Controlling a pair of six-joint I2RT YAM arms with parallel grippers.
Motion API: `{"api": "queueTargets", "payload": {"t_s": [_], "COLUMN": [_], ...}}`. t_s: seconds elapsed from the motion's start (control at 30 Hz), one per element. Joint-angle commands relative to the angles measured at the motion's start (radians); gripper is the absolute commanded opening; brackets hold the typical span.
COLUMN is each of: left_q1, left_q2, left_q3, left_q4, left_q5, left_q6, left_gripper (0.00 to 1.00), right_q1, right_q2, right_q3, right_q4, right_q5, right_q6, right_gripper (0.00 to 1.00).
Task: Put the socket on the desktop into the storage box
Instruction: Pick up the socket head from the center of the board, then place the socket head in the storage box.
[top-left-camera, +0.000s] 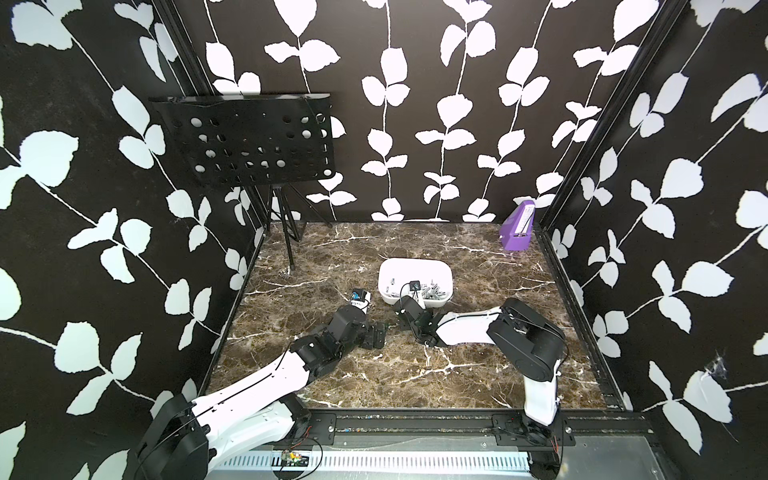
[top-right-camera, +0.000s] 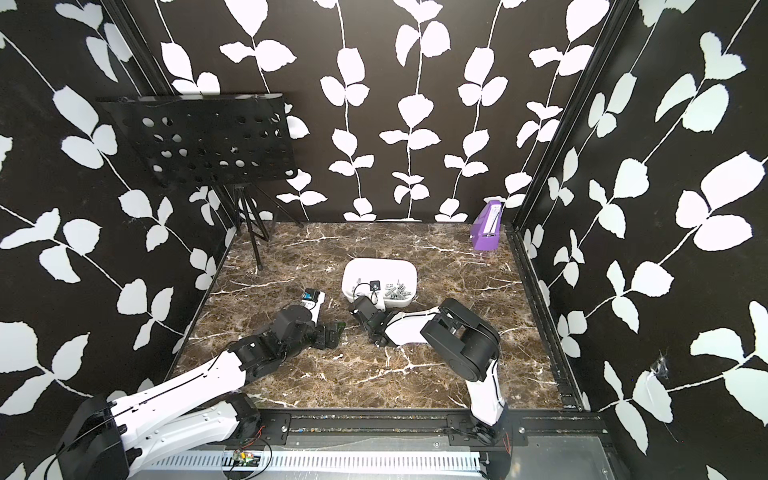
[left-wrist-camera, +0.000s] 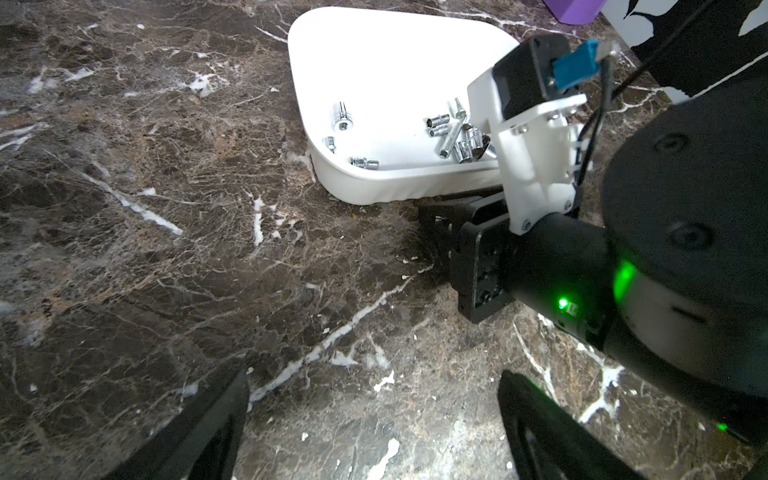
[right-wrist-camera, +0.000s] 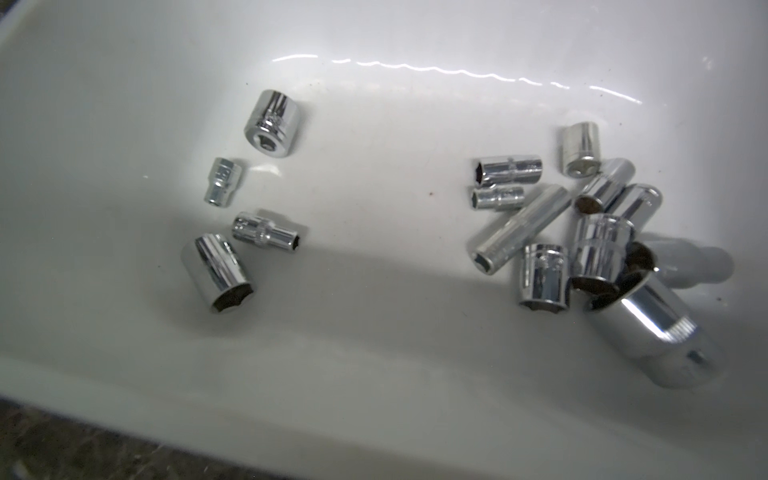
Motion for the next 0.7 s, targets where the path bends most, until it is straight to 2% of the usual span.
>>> {"api": "queueTargets", "payload": {"t_s": [0.0, 0.23, 0.67], "left_q1": [-0.002, -0.003, -0.002], "left_q2": [-0.018, -0.016, -0.019], "left_q3": [-0.013, -0.012, -0.013], "left_q4": [-0.008, -0.004, -0.007], "left_q5": [-0.008, -0.006, -0.009], "left_q6": [0.000, 0.001, 0.001], "left_gripper": [0.94, 0.94, 0.94], "right_q1": [-0.005, -0.005, 0.025], "right_q2": [0.058, 0.047, -0.087], "right_q3": [0.000, -0.010, -0.054], "right_q4": [-0.079, -0.080, -0.144], "right_q5": [-0.034, -0.043, -0.044], "right_q6": [0.004, 0.006, 0.019], "right_gripper": [0.26, 0.21, 0.20]}}
